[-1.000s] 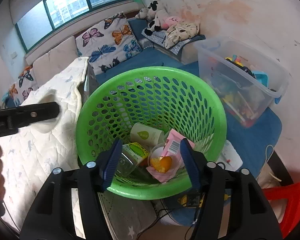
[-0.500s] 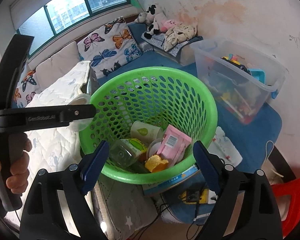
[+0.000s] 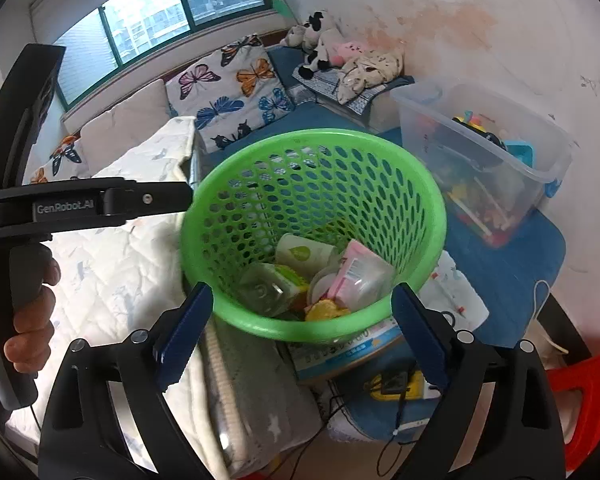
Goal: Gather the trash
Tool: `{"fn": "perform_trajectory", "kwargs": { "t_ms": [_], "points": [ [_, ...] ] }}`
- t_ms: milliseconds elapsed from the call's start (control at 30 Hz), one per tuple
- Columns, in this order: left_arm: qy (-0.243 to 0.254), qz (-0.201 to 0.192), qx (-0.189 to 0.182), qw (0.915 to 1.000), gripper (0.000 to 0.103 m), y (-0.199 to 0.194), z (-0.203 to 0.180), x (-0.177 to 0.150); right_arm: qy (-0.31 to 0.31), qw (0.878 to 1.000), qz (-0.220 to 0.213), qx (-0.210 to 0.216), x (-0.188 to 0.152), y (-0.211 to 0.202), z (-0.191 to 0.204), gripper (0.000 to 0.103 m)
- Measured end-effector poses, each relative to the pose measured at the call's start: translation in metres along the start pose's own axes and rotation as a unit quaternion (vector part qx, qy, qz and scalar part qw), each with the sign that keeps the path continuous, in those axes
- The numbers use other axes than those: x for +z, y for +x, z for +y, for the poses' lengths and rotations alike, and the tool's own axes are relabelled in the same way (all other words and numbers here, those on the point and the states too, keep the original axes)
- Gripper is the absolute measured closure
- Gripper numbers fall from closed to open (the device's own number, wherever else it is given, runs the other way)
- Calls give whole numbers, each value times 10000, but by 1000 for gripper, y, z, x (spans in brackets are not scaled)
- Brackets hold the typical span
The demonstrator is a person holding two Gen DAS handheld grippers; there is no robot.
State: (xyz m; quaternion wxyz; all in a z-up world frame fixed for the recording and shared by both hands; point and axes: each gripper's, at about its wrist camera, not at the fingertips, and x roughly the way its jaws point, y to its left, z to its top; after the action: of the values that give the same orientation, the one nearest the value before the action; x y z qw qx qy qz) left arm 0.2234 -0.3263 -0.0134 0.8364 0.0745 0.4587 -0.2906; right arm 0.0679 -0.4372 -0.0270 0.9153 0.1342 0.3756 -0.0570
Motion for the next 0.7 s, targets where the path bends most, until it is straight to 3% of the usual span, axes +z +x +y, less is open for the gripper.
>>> {"fn": "perform_trajectory", "kwargs": {
  "t_ms": [300,700],
  "points": [
    [-138,-326,358,9987,13,-50,33,-30,-245,9996,-108,57,-9,-16,30,7],
    [-488,-527,1075,9916,10,-106,95,-88,-765,9966,-240,202,-23,-28,98,4]
  ]
}}
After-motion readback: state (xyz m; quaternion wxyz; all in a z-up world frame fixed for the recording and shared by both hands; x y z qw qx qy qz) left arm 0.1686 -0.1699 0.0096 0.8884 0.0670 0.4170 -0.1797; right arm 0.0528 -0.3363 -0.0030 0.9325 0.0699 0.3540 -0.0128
